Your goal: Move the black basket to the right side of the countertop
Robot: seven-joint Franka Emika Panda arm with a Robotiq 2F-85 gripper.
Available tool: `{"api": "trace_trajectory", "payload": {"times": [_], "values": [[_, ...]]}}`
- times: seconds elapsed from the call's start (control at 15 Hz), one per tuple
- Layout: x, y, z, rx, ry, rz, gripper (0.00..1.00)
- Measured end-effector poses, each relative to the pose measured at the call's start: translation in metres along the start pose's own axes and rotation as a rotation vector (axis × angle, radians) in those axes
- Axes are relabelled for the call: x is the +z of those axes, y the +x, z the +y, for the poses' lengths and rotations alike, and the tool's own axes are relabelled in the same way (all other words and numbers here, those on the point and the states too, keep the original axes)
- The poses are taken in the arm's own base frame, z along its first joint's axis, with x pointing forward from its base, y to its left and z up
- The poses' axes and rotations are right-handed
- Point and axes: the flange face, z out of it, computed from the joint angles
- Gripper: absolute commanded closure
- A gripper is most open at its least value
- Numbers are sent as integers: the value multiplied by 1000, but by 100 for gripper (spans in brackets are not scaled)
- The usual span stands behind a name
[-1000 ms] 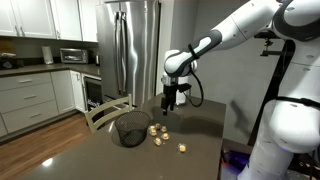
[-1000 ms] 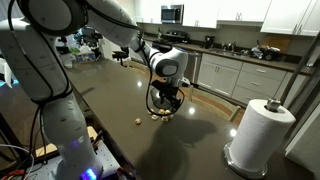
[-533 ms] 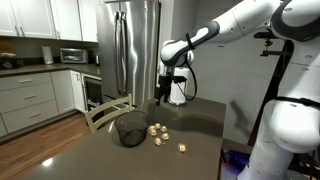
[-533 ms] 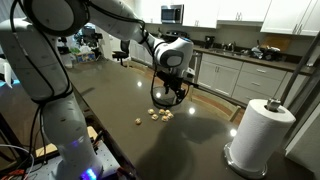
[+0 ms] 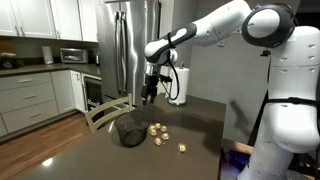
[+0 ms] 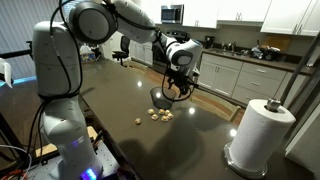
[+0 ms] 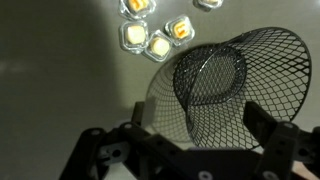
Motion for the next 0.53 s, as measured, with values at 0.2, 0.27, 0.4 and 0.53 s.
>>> {"api": "trace_trajectory", "payload": {"times": [0.2, 0.27, 0.4, 0.53], "values": [[18, 15, -2, -35, 36, -86, 0], [23, 18, -2, -37, 44, -106, 0], [31, 23, -1, -38, 49, -125, 0], [38, 25, 0, -41, 48, -137, 0]]}}
